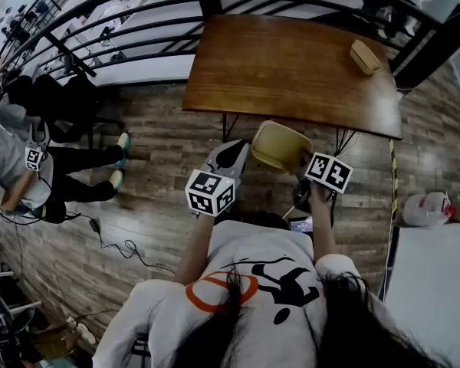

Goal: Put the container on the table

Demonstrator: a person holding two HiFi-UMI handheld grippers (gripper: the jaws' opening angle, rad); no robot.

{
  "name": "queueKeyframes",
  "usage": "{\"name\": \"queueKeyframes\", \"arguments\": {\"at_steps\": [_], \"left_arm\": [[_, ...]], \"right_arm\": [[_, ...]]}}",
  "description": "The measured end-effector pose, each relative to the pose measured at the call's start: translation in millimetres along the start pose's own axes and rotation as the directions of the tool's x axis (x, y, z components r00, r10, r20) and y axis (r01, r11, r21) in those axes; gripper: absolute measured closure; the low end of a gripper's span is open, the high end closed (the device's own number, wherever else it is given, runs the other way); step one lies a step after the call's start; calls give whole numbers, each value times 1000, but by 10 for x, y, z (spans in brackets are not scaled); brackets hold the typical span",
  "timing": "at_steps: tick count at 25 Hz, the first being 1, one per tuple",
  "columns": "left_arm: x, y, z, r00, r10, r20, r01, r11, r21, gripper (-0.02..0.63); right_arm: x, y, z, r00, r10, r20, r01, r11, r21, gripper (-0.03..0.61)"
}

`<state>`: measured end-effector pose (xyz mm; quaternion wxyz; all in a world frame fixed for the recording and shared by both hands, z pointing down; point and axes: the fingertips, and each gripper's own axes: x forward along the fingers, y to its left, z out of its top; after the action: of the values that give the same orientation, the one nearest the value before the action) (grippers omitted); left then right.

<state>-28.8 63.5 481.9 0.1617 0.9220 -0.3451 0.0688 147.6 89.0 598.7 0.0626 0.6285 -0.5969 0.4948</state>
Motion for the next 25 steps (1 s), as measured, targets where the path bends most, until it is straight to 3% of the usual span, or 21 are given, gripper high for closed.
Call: {"name": "queueKeyframes", "arguments": {"at_steps": [14, 25], "left_arm": [[-10, -84, -7, 1000, 1, -12, -1, 1000, 14, 614], [276, 34, 152, 1000, -2, -19, 1, 1000, -4, 614]], "right_arm": [[-80, -47, 6, 1000, 22, 11, -22, 999, 24, 549], [26, -98, 239, 1000, 11, -7, -10, 999, 37, 549]]}}
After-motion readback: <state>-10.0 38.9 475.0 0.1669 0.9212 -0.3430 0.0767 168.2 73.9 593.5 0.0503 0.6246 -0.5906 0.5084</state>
